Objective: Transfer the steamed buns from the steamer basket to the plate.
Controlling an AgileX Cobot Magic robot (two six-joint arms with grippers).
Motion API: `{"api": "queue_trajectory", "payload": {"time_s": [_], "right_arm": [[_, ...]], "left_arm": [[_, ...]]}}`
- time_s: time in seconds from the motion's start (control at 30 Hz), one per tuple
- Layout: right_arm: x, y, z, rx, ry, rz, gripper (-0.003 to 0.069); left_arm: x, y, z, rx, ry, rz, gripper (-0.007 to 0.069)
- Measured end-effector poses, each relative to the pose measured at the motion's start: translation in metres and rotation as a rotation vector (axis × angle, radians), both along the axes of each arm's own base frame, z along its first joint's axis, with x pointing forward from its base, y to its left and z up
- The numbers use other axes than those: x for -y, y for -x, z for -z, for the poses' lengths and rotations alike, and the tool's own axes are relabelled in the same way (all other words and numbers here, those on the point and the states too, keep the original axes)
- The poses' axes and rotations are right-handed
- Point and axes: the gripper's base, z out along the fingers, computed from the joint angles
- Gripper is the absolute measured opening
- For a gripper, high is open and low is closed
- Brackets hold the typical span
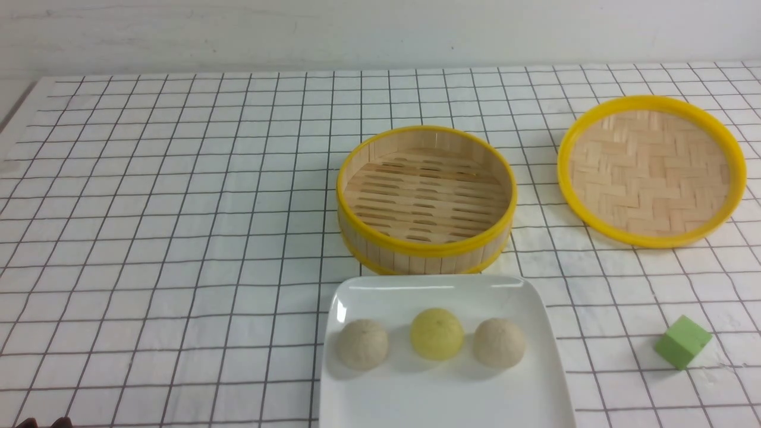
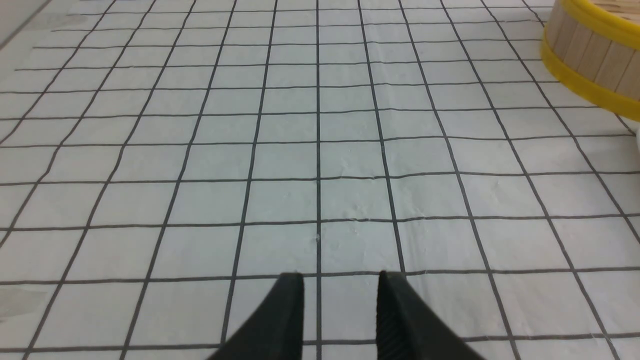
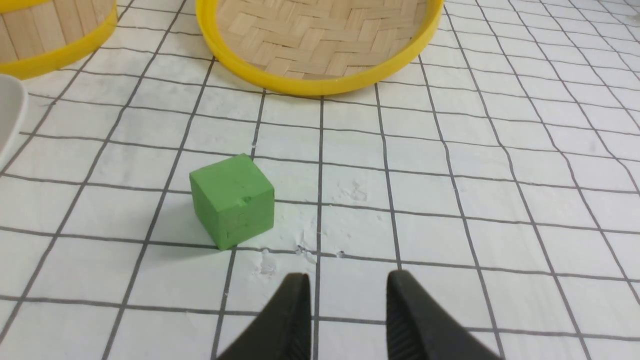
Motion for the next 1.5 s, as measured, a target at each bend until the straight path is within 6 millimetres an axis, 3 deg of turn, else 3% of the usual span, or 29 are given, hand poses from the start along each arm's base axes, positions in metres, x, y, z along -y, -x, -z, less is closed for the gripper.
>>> {"api": "queue_trajectory", "payload": {"time_s": [0.5, 1.5], "right_arm": [[0.0000, 0.0000, 0.0000, 0.000, 0.000, 0.000, 0.0240], [0.0000, 0.0000, 0.0000, 0.000, 0.001, 0.000, 0.0242]], "left_arm": [[-0.0056, 0.0001, 0.0000, 0.000, 0.000, -0.107, 0.0242], [-0.0057, 0.0001, 0.0000, 0.000, 0.000, -0.108, 0.0242]]}}
